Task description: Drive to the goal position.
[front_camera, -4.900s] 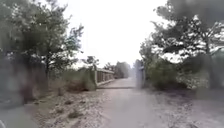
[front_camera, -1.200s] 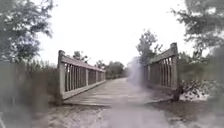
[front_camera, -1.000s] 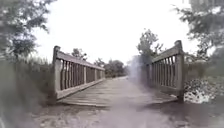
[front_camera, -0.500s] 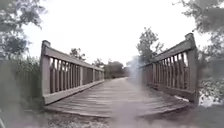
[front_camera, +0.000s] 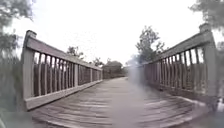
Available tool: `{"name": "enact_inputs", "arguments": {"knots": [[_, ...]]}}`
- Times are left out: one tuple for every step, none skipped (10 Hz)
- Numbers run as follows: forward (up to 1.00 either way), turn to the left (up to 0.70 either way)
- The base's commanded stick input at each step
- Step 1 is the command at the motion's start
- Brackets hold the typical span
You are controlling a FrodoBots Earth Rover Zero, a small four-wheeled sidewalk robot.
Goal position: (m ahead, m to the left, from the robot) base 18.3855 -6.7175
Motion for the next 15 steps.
{"name": "enact_inputs", "arguments": {"knots": [[0.69,0.01],[0.69,0.01],[0.69,0.01],[0.69,0.01],[0.69,0.01],[0.69,0.01],[0.69,0.01],[0.69,0.01],[0.69,0.01],[0.69,0.01],[0.69,0.01],[0.69,0.01],[0.69,0.01],[0.69,0.01],[0.69,0.01]]}}
